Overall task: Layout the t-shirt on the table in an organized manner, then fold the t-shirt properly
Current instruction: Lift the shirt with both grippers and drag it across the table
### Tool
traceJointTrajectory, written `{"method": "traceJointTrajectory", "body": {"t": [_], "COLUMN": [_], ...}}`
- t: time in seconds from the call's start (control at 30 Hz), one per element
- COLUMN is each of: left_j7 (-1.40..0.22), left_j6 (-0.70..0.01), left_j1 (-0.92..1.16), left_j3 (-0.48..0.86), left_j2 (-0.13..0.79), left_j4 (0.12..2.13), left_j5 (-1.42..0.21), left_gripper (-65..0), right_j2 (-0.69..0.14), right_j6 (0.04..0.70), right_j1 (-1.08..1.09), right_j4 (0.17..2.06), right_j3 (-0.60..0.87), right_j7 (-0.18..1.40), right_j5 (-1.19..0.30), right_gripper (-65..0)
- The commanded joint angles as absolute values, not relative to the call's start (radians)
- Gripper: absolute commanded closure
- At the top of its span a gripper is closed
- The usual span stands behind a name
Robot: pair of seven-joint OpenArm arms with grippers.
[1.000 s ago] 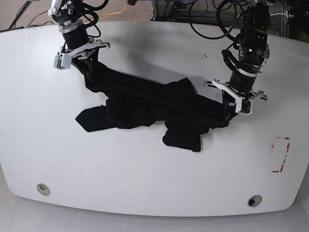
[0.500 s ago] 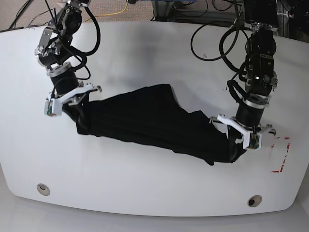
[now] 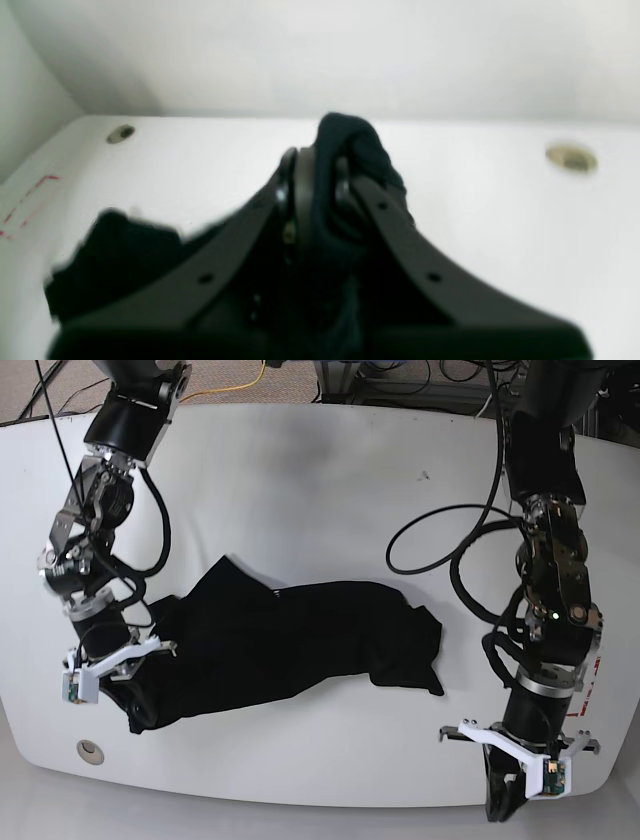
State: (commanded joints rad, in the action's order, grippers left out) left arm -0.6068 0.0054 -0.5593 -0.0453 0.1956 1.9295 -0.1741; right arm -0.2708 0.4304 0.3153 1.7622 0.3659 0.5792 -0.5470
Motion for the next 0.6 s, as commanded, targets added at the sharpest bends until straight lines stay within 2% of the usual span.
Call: {"method": "traceJointTrajectory", "body": {"t": [0.23,0.43,0.6], "left_j7": [-0.665,-0.662,-0.659], "left_j6": [0.005,0.005,0.005], "left_j1": [-0.582,-0.418,-0.282], "left_j3": [-0.038,-0.036,-0.041], "left_j2": [0.193,0.188,0.165], "left_j4": [1.929,1.931,1.926], "left_j5": [-0.177,-0.179,-0.18], "left_gripper": [-4.3,-4.4,-5.7], "right_j2": [-0.295,-0.286,-0.239], "right_j6": [0.429,0.429,0.43], "right_j1": [0.357,0.274,0.203], "right_j4": [1.738,1.759,1.802], "right_j3": [0.367,0.367,0.366], "right_j7": [0.579,0.579,0.579], "right_j5": [-0.552,-0.553,-0.552], "right_gripper": [-0.6,-0.5,-0.3]}}
